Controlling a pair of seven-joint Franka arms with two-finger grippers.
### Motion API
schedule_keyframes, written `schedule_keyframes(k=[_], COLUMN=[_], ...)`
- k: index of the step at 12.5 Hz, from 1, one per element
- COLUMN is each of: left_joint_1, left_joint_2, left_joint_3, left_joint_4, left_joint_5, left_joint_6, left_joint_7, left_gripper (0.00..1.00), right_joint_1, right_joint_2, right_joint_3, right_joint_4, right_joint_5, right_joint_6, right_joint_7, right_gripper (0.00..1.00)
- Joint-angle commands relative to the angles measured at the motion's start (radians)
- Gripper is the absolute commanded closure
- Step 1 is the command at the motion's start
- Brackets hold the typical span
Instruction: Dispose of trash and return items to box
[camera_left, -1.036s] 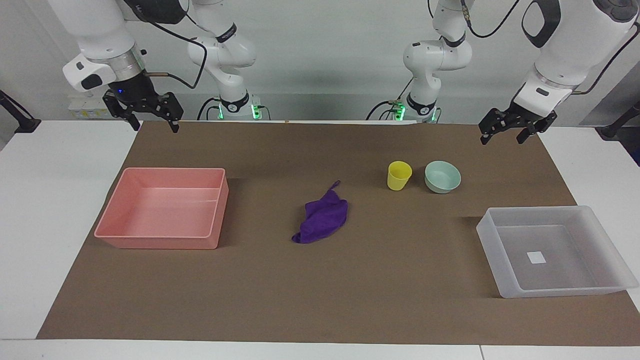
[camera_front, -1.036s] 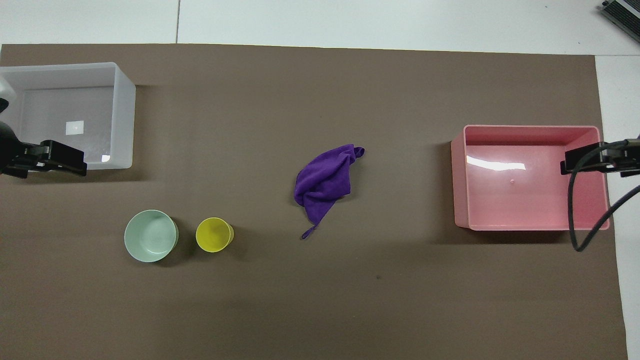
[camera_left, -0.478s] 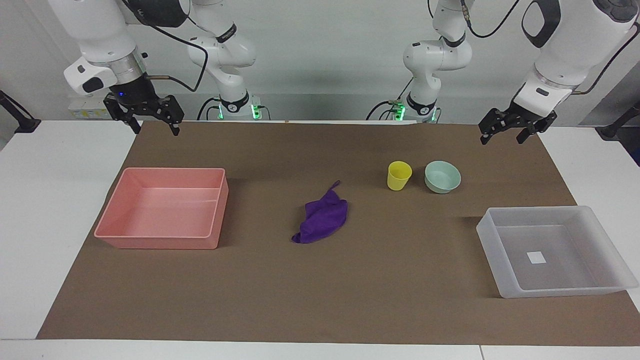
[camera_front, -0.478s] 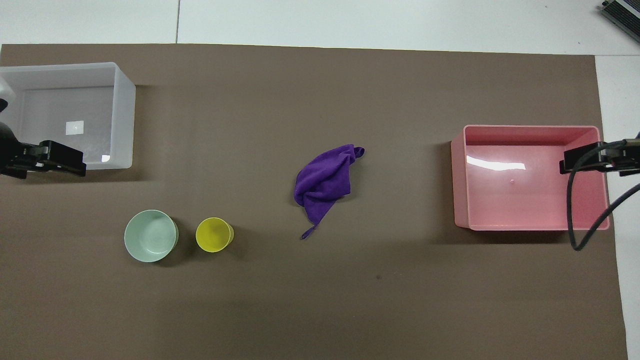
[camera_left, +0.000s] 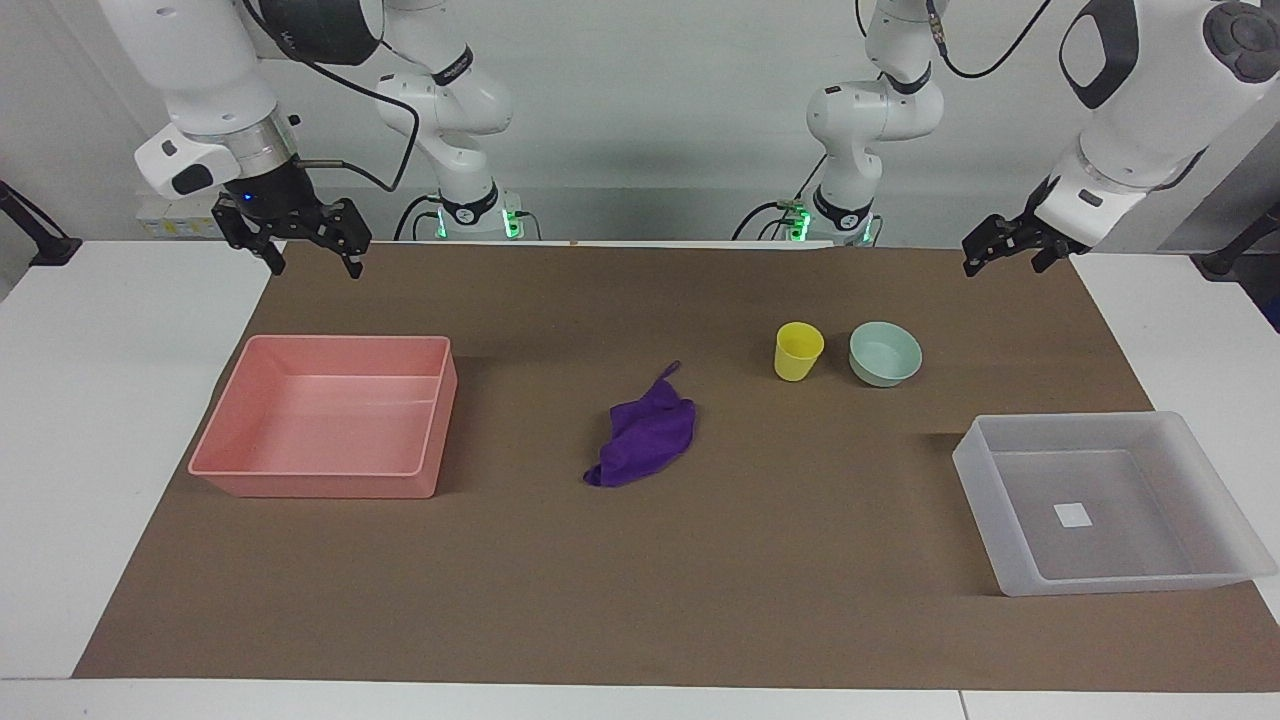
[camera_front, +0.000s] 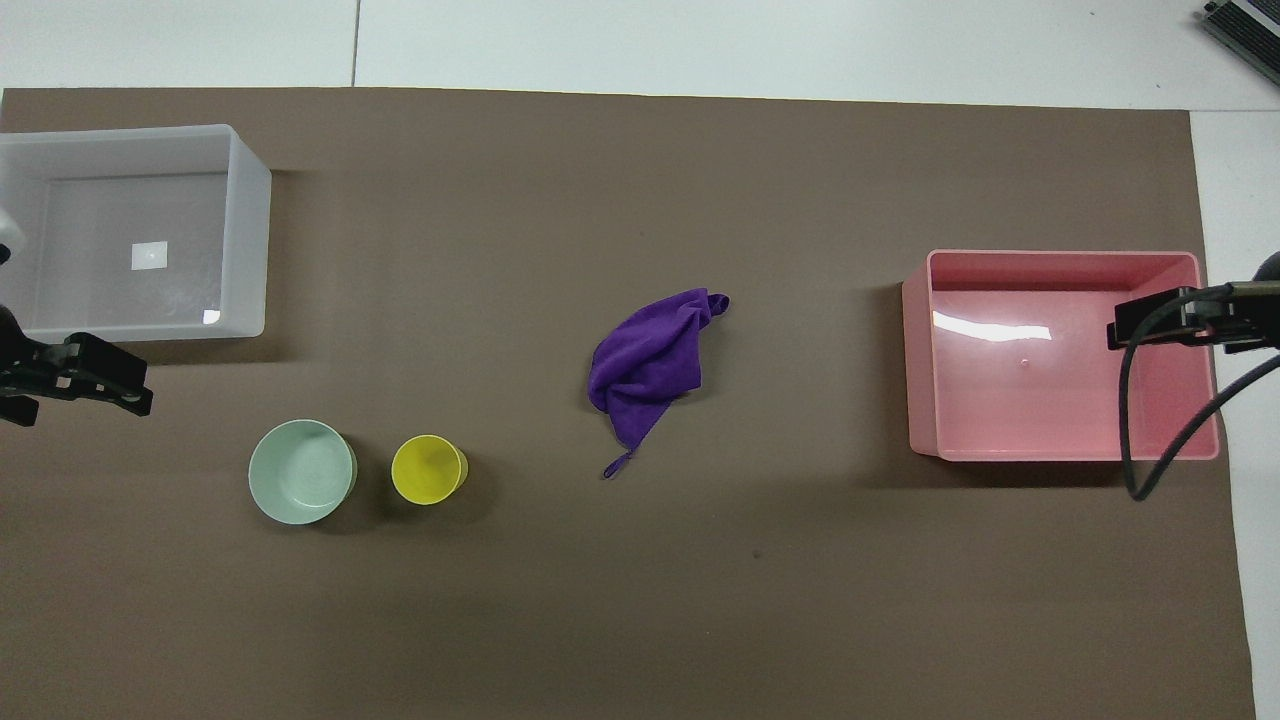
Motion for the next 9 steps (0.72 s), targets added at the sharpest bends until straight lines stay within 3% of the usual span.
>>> schedule_keyframes(k=[1,4,6,9], left_joint_1=[0.014,0.014,0.031,0.031], left_joint_2=[-0.025,-0.082,-0.088,-0.093], left_joint_3=[-0.004,-0.004,-0.004,-0.004], left_joint_4=[-0.143,-0.365,-0.485,-0.657], left_joint_5=[-0.030,-0.039,-0.041,-0.042], left_joint_6=[0.087,0.293,0.408,0.621], left_joint_7=[0.043,0.116,0.164,0.166], left_gripper=[0.00,0.00,0.00,0.00], right_joint_1=[0.023,0.093,0.173,0.282], right_joint_2=[-0.024,0.000,0.017,0.126], right_joint_3=[0.010,0.011,0.011,0.011], right_joint_4=[-0.044,-0.070,-0.134,-0.162], right_joint_5=[0.004,0.004,0.009,0.024], right_joint_6=[0.039,0.111,0.229,0.393], right_joint_7=[0.020,0.114,0.212,0.346], right_gripper=[0.00,0.00,0.00,0.00])
